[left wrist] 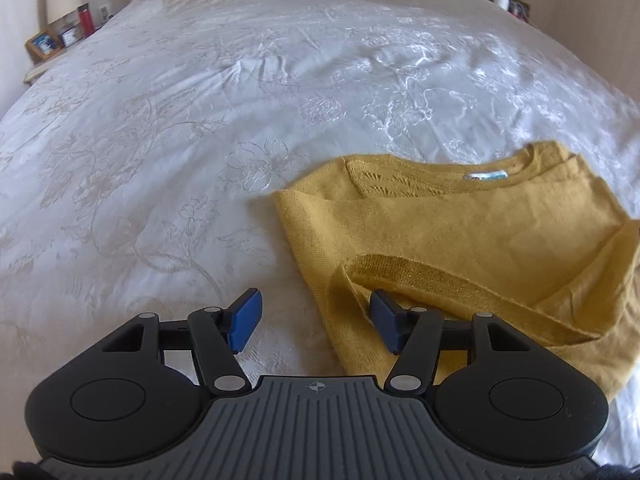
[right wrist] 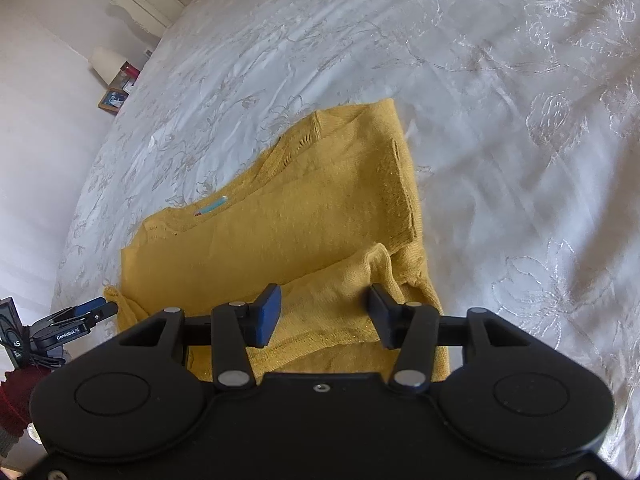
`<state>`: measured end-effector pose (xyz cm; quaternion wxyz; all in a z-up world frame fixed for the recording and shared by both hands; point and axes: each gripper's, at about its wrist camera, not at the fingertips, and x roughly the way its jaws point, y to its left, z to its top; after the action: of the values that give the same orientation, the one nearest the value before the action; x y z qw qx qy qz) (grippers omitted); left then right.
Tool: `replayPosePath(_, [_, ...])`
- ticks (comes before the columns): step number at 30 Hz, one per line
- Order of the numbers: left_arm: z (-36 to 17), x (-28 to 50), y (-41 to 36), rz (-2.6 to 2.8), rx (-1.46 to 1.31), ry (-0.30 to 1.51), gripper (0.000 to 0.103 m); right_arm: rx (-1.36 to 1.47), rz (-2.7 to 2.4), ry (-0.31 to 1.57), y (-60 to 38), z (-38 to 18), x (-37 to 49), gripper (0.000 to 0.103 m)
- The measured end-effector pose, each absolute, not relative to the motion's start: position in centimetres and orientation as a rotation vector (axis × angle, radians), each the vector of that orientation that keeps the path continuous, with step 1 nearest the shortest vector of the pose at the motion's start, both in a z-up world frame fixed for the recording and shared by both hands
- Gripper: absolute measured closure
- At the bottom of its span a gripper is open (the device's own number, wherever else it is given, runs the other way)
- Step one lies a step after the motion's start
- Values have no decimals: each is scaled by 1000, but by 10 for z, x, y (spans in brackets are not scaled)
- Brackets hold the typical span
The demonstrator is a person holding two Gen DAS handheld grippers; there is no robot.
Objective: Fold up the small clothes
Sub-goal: 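Move both open grippers to the new folded edge, then grasp the folded edge with both grippers and fold it over again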
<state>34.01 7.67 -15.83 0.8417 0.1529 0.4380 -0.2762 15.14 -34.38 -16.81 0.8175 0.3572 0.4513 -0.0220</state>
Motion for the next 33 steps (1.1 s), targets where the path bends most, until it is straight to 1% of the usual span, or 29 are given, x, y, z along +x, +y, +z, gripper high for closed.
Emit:
replayPosePath(3, [-159, 339, 71, -666, 353, 907, 45, 764, -49, 972, -342, -170, 153, 46])
replayPosePath(6, [-160, 328, 65, -744, 445, 891, 45, 759, -53, 980, -340, -171, 153, 46])
replayPosePath(12, [-169, 311, 74, -810, 579, 893, 45, 771, -48, 980, -337, -172, 152, 46])
replayPosePath(18, [-167, 318, 76, -792, 592, 854, 45, 768, -44, 985, -332, -173, 154, 46])
replayPosePath(28, [-175, 335, 36, -874, 669, 805, 45, 759, -53, 988, -327, -173, 155, 46])
replayPosePath(30, [-176, 334, 33, -881, 676, 797, 48, 759, -56, 986, -327, -173, 155, 46])
replayPosePath(32, [-177, 332, 31, -875, 675, 801, 60, 754, -56, 981, -327, -173, 155, 46])
replayPosePath(33, [-177, 330, 30, -866, 679, 796, 64, 750, -56, 980, -327, -173, 155, 48])
